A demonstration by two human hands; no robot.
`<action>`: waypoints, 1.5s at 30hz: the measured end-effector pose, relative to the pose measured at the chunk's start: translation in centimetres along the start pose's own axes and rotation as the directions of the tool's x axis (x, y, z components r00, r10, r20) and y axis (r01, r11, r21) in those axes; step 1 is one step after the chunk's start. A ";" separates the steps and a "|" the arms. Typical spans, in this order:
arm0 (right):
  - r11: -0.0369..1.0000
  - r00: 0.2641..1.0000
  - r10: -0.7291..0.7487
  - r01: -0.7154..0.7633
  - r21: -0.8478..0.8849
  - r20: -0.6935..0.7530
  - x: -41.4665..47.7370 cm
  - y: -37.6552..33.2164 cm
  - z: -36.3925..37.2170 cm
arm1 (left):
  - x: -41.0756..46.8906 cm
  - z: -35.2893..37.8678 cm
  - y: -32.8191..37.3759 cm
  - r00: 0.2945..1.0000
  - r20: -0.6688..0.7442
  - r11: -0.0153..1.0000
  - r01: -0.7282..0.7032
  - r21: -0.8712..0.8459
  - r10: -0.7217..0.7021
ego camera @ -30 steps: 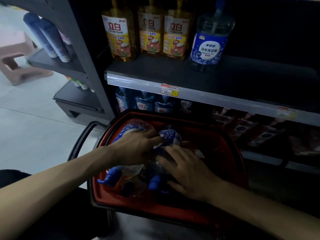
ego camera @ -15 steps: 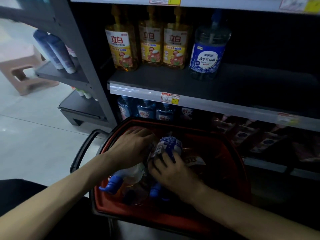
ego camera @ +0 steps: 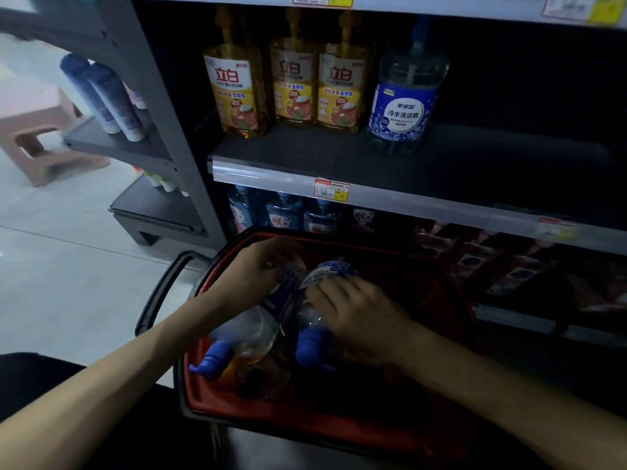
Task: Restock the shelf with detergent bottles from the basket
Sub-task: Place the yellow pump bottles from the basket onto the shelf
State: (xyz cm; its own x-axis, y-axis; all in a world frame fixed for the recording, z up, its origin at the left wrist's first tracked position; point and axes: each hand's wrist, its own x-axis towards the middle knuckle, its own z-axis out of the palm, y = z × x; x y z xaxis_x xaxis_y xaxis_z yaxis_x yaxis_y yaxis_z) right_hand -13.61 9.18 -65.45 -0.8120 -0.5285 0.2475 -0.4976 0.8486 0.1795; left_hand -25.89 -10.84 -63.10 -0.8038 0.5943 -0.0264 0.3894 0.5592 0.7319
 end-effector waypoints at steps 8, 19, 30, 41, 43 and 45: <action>0.820 0.903 0.386 -0.429 0.379 0.188 0.6 3.3 -4.5 | 0.6 0.6 1.3 1.000 0.021 0.980 0.008 -0.197 -0.004; 0.149 0.643 0.720 -0.509 0.848 0.260 1.0 8.3 -3.2 | 3.0 2.9 3.8 0.993 0.117 0.931 0.066 -0.359 -0.025; 0.103 0.685 0.681 -0.437 0.894 0.257 0.6 8.1 -3.4 | 3.3 2.5 3.8 0.991 0.112 0.994 -0.055 -0.095 0.066; 0.960 0.997 0.073 -0.074 0.271 0.016 -0.5 -0.5 0.0 | 1.5 -0.3 -1.1 0.975 0.189 0.990 -0.129 0.054 0.117; 0.961 0.994 0.051 -0.075 0.266 0.096 -0.9 -0.6 0.5 | 0.7 0.3 -0.9 0.970 0.209 0.988 -0.142 0.067 0.125; 0.947 0.981 0.071 -0.123 0.297 0.178 -1.2 -0.4 0.5 | 0.0 0.8 -0.6 0.967 0.194 0.978 -0.188 0.092 0.167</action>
State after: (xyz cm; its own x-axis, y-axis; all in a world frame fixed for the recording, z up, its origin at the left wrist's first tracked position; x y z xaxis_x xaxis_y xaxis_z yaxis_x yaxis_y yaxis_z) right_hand -12.53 9.48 -66.28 -0.8867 -0.4543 0.0859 -0.4622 0.8751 -0.1431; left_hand -25.74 -10.67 -64.08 -0.6246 0.7802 -0.0351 0.5731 0.4884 0.6581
